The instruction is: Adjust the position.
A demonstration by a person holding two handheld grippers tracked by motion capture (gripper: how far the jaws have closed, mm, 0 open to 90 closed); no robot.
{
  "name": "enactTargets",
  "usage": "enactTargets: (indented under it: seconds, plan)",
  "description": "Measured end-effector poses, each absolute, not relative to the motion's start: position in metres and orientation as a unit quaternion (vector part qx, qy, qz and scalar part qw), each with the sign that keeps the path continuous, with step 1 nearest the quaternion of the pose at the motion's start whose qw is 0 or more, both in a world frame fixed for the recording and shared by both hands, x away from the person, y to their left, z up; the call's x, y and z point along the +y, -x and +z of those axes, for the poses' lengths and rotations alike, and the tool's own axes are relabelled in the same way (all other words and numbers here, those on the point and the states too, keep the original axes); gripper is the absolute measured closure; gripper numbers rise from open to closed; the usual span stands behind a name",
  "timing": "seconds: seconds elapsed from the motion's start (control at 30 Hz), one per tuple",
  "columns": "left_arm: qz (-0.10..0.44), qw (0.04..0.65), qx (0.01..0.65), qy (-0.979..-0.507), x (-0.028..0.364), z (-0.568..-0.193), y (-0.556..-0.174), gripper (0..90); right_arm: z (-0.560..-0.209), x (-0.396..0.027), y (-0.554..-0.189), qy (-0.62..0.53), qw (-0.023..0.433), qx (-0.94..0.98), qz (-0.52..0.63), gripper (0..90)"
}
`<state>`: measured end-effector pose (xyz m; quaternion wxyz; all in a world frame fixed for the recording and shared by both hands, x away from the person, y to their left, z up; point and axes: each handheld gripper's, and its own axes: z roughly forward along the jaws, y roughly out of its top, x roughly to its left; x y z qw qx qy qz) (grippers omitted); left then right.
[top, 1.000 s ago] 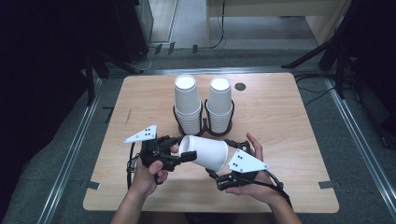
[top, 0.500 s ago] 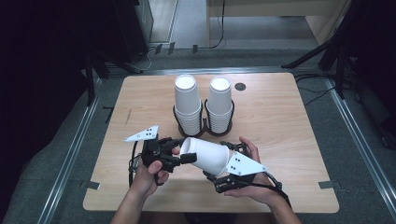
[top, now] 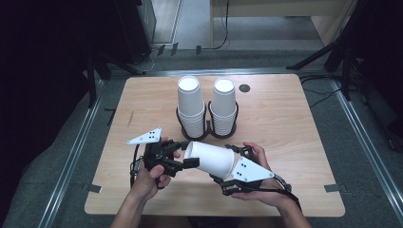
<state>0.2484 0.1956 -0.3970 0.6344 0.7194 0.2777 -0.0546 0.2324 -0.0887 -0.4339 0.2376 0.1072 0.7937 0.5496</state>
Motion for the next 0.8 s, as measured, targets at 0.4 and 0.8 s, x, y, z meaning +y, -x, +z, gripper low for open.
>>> enactTargets:
  seconds: [0.4,0.8]
  plan:
    - [0.103,0.518,0.184,-0.829,0.175,-0.385,-0.223,0.0,-0.423,-0.096,-0.227,-0.049,0.269,0.831,0.485,8.7]
    - [0.165,0.426,0.119,-0.882,0.155,-0.39,-0.211,0.0,-0.427,-0.095,-0.228,-0.028,0.235,0.863,0.446,8.5]
